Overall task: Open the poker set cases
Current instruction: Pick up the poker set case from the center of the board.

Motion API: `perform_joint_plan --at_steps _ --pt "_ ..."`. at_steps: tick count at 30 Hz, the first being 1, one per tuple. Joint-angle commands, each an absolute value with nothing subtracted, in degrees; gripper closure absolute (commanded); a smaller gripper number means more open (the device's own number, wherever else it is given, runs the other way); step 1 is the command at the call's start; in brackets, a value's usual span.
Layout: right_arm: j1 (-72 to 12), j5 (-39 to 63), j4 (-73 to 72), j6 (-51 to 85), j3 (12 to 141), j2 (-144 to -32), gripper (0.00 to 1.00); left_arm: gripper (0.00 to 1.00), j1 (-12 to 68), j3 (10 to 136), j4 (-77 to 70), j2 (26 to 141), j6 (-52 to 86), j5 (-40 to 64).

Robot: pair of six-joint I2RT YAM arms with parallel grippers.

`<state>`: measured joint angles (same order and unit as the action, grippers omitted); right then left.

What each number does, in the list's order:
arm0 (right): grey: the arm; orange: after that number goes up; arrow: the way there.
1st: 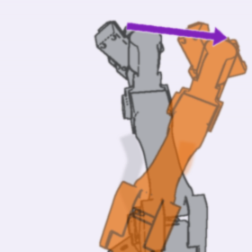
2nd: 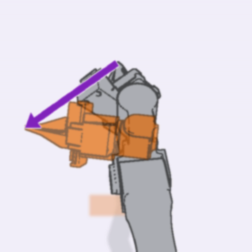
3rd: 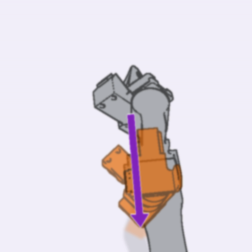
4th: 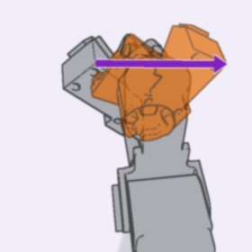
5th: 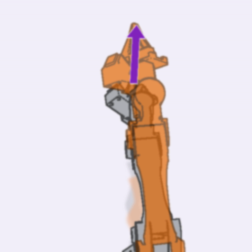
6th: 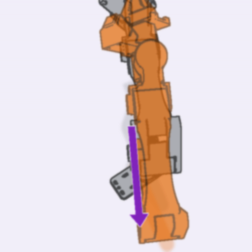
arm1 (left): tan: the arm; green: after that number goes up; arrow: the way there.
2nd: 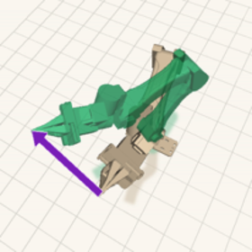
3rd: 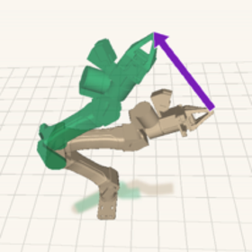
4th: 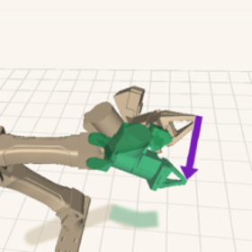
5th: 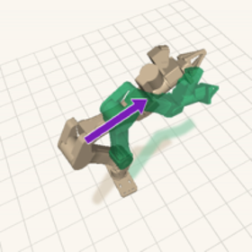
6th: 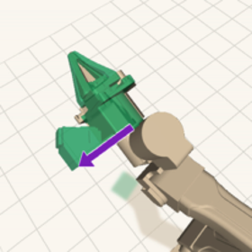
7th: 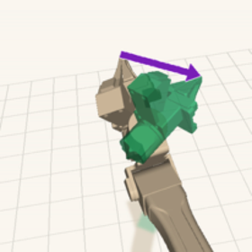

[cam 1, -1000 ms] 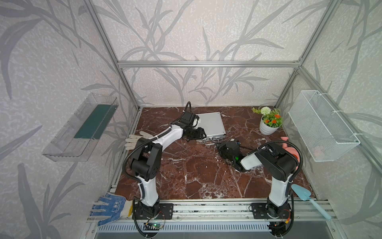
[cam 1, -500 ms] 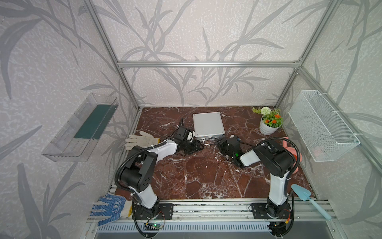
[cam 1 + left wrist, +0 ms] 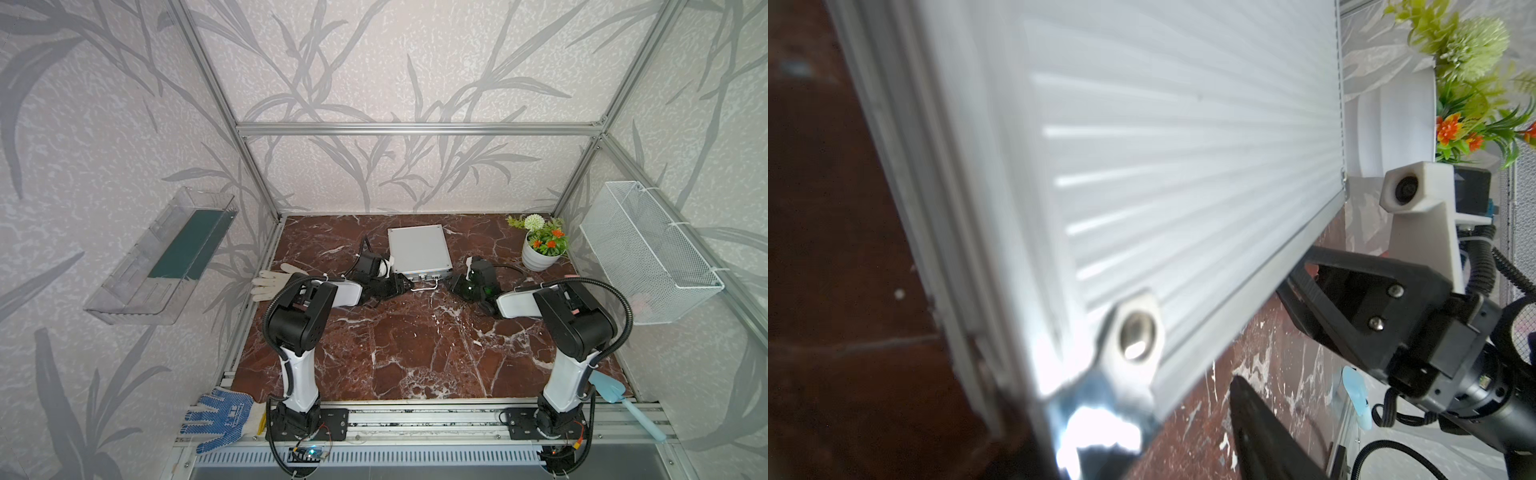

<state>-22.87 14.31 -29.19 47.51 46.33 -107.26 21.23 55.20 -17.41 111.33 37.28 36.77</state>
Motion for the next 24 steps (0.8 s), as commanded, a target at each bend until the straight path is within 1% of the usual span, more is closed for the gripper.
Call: perform_joint_plan --at_steps 1,4,7,12,15,17,19,21,24 --pt "-22.50 20.17 -25.56 37.26 49.44 -106.41 0.58 0.39 21.18 55.77 -22.67 114.51 37.67 38.38" --pt "-22.23 22.45 -25.13 34.00 51.75 -108.17 0.58 0.39 21.44 55.30 -26.22 116.52 38.68 40.37" --pt "-22.15 22.13 -23.03 31.47 53.55 -108.46 0.59 0.39 22.25 54.61 -26.72 117.82 38.81 40.18" --pt "-20.50 19.97 -17.16 27.48 54.97 -104.34 0.60 0.39 22.84 53.52 -32.79 120.30 42.06 40.46" --pt "-18.59 20.73 -13.16 25.21 56.93 -102.89 0.60 0.39 23.50 54.24 -36.42 122.45 44.71 40.72" --pt "-17.95 20.91 -12.12 24.46 56.95 -101.88 0.61 0.43 23.72 54.71 -39.08 124.00 46.64 40.82" --pt "-17.84 20.92 -11.48 23.91 56.53 -101.40 0.61 0.49 23.67 54.91 -41.04 125.16 48.55 40.86" --pt "-17.84 21.43 -13.42 24.70 54.59 -100.99 0.61 0.58 23.73 55.25 -41.52 126.05 49.69 40.69" --pt "-17.84 21.63 -17.48 26.52 50.59 -100.72 0.61 0.63 23.72 56.19 -41.58 126.80 51.17 40.70"
